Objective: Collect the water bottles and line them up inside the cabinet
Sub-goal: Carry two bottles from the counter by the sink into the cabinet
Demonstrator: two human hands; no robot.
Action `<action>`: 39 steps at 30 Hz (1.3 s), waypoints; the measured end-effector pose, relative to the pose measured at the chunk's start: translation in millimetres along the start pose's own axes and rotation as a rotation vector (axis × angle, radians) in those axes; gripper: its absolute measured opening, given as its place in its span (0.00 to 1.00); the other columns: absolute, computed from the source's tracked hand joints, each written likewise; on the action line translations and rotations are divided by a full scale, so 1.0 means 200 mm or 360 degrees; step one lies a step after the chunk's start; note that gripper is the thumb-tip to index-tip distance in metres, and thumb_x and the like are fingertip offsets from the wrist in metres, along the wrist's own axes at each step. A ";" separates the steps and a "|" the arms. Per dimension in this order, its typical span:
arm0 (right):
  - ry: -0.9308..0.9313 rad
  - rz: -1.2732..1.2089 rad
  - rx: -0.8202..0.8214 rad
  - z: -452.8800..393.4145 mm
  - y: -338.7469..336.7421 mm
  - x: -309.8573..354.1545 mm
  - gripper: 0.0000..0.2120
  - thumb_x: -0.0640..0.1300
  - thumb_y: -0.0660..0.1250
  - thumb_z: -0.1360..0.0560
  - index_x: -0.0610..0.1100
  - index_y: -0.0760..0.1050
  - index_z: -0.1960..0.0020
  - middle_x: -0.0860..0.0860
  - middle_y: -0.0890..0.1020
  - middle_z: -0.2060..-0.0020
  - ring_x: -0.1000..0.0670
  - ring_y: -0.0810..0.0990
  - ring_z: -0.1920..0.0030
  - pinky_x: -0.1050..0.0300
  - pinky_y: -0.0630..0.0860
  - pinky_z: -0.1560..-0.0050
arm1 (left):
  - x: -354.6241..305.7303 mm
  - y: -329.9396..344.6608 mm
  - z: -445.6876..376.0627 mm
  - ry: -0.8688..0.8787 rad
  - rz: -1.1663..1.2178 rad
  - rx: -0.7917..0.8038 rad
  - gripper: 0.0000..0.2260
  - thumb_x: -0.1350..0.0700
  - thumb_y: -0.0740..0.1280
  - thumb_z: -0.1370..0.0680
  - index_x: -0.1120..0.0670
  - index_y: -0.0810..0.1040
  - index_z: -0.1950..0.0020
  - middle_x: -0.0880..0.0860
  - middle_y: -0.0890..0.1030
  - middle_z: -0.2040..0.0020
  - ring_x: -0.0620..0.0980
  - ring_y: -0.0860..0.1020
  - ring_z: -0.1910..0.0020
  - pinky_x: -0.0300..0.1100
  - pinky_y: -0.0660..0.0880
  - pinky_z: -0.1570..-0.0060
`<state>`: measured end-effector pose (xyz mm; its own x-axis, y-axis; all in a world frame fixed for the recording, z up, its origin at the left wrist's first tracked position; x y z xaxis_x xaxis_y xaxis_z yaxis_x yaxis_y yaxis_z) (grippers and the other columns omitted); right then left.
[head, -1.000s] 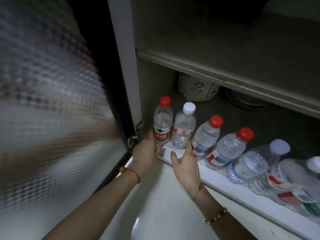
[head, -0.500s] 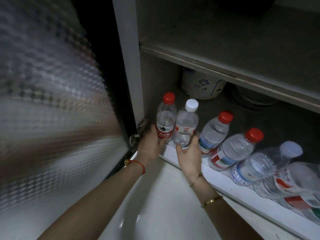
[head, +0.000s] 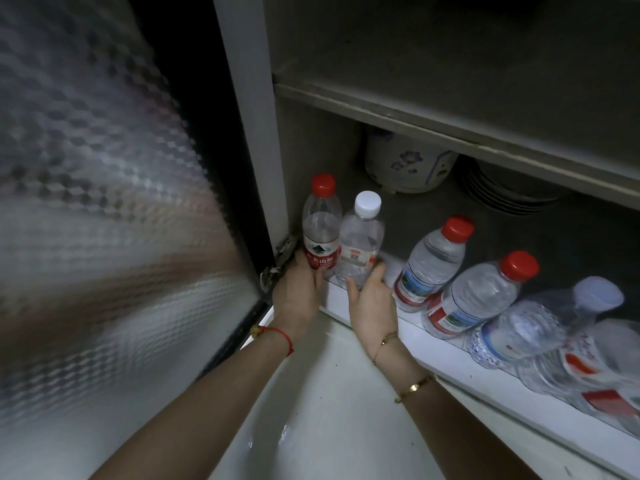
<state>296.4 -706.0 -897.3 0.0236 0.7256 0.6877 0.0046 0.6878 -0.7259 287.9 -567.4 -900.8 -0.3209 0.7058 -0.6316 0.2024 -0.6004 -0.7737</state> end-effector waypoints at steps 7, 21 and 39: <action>0.0074 -0.0075 -0.0047 0.05 -0.03 0.01 0.19 0.49 0.64 0.22 0.40 0.62 0.40 0.38 0.81 0.52 0.38 0.81 0.56 0.46 0.78 0.61 | 0.07 -0.02 0.04 -0.0003 -0.0138 0.0015 0.12 0.53 0.59 0.18 0.59 0.75 0.42 0.63 0.83 0.50 0.64 0.81 0.50 0.50 0.75 0.55; 0.0129 -0.0234 -0.0583 0.45 -0.57 -0.49 0.10 0.46 0.67 0.24 0.46 0.75 0.43 0.51 0.81 0.50 0.51 0.80 0.49 0.46 0.79 0.47 | -0.29 0.17 0.36 0.0637 0.0081 0.0198 0.23 0.48 0.67 0.22 0.50 0.69 0.28 0.50 0.79 0.39 0.52 0.79 0.45 0.44 0.76 0.51; 0.0290 -0.0016 -0.0338 0.24 -0.50 -0.57 0.19 0.53 0.67 0.24 0.42 0.71 0.41 0.44 0.83 0.49 0.45 0.83 0.51 0.48 0.80 0.50 | -0.44 0.36 0.20 0.0571 0.0129 0.0454 0.26 0.49 0.72 0.26 0.49 0.65 0.33 0.51 0.80 0.40 0.52 0.81 0.47 0.52 0.80 0.48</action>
<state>245.1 -855.9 -902.6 0.2017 0.6902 0.6949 0.2144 0.6612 -0.7189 293.8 -687.1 -898.6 0.0358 0.7077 -0.7057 -0.0653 -0.7029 -0.7082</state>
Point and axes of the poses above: each hand's wrist, its own z-axis away from the middle knuckle, its own y-axis out of the palm, x = y × z, the point moved 4 cm from there along -z, towards the middle knuckle
